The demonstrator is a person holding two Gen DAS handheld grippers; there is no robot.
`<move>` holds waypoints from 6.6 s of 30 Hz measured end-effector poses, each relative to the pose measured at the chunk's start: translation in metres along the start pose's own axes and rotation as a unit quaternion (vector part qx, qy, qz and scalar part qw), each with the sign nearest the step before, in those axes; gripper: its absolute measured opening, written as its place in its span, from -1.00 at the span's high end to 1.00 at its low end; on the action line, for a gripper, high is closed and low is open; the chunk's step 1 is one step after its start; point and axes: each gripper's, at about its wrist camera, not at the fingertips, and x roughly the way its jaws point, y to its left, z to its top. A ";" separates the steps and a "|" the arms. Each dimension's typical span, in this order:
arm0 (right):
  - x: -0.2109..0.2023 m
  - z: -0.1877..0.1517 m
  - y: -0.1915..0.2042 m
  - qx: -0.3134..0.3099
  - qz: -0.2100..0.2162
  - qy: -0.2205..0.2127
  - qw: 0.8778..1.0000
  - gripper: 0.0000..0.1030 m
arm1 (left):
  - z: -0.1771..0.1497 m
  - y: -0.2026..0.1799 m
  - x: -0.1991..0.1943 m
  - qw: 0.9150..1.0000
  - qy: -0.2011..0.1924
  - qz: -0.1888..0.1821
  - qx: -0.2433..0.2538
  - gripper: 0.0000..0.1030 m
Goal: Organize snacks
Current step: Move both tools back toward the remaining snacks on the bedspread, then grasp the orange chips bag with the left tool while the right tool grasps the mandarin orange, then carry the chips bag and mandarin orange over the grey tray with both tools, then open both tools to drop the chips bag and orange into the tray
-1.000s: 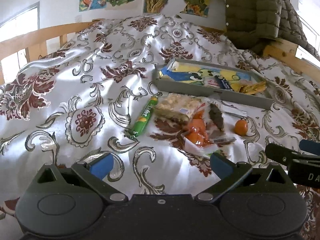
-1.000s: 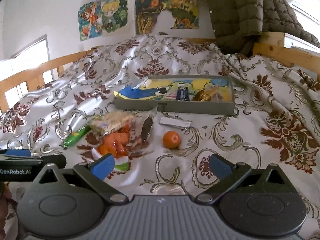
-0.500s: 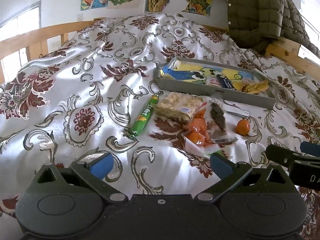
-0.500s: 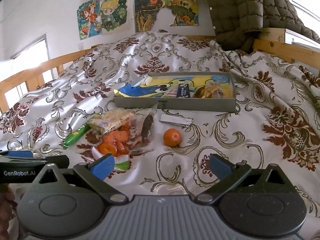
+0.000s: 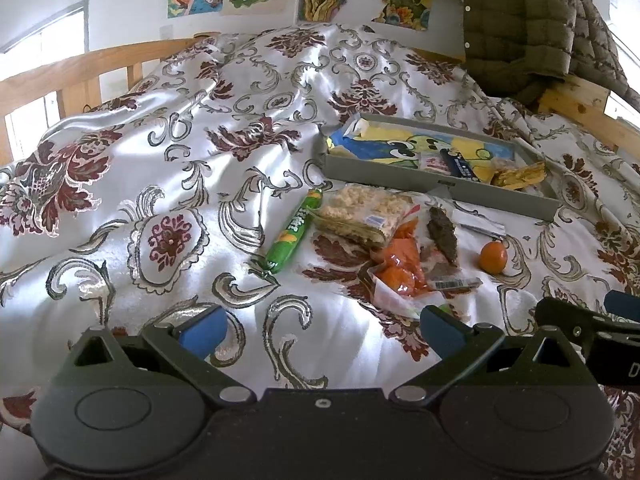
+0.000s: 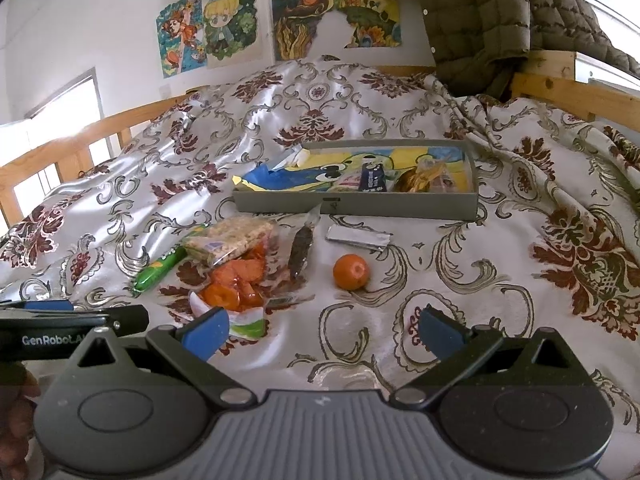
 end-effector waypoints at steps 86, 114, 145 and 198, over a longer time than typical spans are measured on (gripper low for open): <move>0.127 0.029 -0.029 -0.067 0.046 0.082 0.993 0.28 | 0.031 -0.039 0.097 0.989 0.093 -0.107 -0.034 0.36; 0.113 0.037 -0.029 -0.070 0.068 0.051 0.994 0.29 | 0.034 -0.033 0.094 0.974 0.111 -0.155 -0.125 0.44; 0.104 0.044 -0.037 -0.062 0.057 0.016 0.996 0.28 | 0.026 -0.023 0.050 0.969 0.107 -0.202 -0.094 0.48; 0.203 0.101 -0.087 -0.062 0.016 -0.040 0.997 0.26 | 0.174 -0.117 0.230 0.987 -0.009 -0.150 -0.054 0.46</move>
